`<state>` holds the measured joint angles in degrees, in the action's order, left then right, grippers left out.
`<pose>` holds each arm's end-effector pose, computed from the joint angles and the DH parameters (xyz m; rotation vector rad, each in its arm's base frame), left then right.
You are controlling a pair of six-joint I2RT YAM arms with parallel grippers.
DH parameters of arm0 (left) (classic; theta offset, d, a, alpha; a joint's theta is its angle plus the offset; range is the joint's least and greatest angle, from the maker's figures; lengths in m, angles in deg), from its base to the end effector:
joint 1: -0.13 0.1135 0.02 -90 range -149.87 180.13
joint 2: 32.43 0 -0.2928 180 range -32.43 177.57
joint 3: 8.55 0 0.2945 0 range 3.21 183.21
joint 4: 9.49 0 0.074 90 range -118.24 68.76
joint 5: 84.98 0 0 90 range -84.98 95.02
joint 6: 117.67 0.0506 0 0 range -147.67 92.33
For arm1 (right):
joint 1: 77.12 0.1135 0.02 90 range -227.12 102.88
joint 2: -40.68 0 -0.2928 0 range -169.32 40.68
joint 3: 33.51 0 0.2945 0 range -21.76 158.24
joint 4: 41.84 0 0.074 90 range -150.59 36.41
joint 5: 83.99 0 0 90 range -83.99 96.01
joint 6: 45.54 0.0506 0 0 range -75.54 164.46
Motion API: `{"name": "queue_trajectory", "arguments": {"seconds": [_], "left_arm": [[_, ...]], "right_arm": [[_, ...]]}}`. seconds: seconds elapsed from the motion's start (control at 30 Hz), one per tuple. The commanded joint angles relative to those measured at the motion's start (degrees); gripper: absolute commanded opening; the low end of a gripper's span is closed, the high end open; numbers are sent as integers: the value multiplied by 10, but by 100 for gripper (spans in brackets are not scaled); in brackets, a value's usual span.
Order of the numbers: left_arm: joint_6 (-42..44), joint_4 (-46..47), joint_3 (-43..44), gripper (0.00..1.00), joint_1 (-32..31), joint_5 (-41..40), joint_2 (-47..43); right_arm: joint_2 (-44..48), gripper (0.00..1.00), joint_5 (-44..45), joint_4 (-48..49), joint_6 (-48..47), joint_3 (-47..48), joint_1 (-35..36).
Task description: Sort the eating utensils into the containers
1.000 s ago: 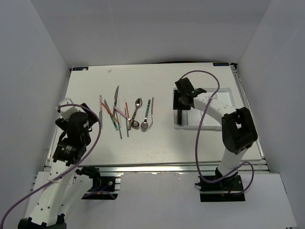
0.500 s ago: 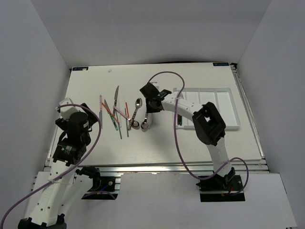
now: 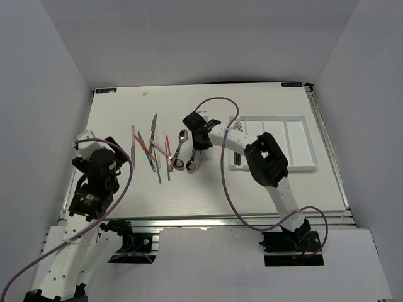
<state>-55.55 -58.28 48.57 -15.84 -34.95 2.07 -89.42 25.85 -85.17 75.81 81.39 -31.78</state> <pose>0.1548 -0.0105 0.3429 -0.6163 1.8189 0.1963 0.4032 0.3836 0.1565 -0.1823 2.4978 0.0941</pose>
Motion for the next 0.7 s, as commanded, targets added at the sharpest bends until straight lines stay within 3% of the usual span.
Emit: {"name": "queue_trajectory", "arguments": {"seconds": [0.0, 0.1, 0.33, 0.67], "left_arm": [[4, 6, -1, 98, 0, 1, -8], [4, 5, -1, 98, -1, 1, -8], [3, 5, -1, 98, -4, -1, -8], [6, 8, -1, 98, -5, 11, 12]], "right_arm": [[15, 9, 12, -4, 13, -37, -5], [36, 0, 15, 3, 16, -51, -6], [132, 0, 28, 22, 6, -102, -27], [252, 0, -54, 75, -68, -224, -171]]}}
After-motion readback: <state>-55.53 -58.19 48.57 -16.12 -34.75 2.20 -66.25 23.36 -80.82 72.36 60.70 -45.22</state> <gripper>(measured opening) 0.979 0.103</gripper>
